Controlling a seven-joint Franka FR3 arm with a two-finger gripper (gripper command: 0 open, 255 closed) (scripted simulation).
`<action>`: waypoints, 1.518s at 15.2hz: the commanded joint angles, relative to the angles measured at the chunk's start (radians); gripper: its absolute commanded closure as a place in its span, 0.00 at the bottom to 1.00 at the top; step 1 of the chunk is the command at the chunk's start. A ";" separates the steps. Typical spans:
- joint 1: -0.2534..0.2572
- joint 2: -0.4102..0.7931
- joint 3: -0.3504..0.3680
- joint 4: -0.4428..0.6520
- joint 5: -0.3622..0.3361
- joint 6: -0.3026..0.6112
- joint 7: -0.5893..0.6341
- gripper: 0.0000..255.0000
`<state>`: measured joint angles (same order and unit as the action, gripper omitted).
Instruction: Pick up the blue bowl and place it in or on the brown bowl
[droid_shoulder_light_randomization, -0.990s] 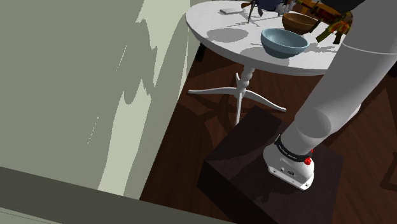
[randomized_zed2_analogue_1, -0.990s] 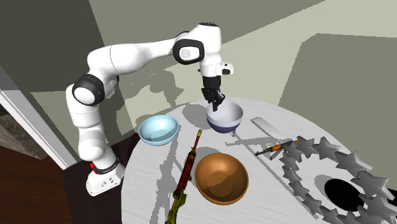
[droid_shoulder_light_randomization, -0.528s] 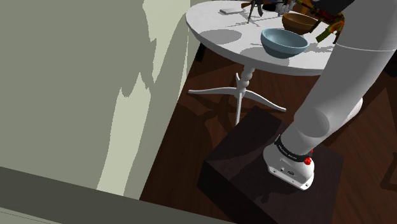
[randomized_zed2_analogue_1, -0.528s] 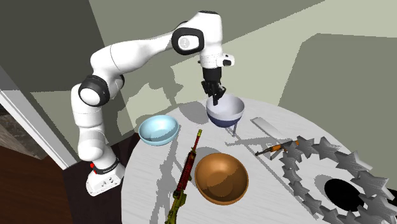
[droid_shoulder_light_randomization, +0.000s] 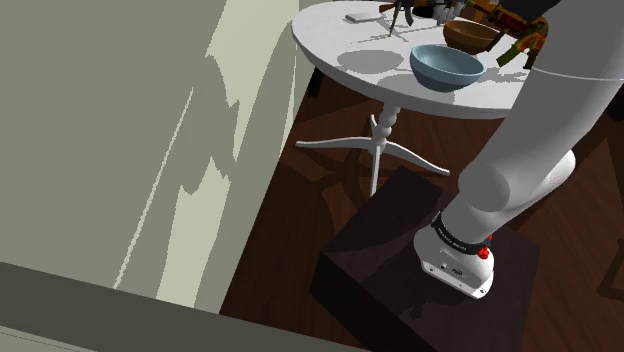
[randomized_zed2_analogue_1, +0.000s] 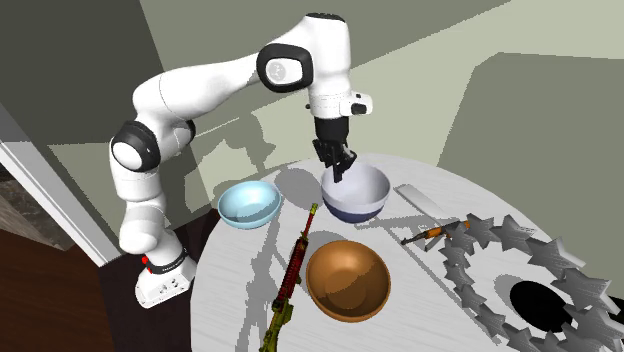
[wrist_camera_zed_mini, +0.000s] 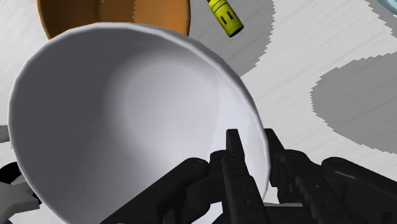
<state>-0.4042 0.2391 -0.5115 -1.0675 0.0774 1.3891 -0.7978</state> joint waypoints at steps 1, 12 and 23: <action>-0.033 0.004 -0.015 0.011 0.011 -0.006 -0.046 1.00; -0.177 0.033 -0.071 0.012 0.061 0.016 -0.230 1.00; -0.111 -0.079 -0.062 -0.288 -0.010 0.219 -0.200 1.00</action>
<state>-0.5198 0.1674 -0.5748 -1.3332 0.0722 1.5904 -1.0008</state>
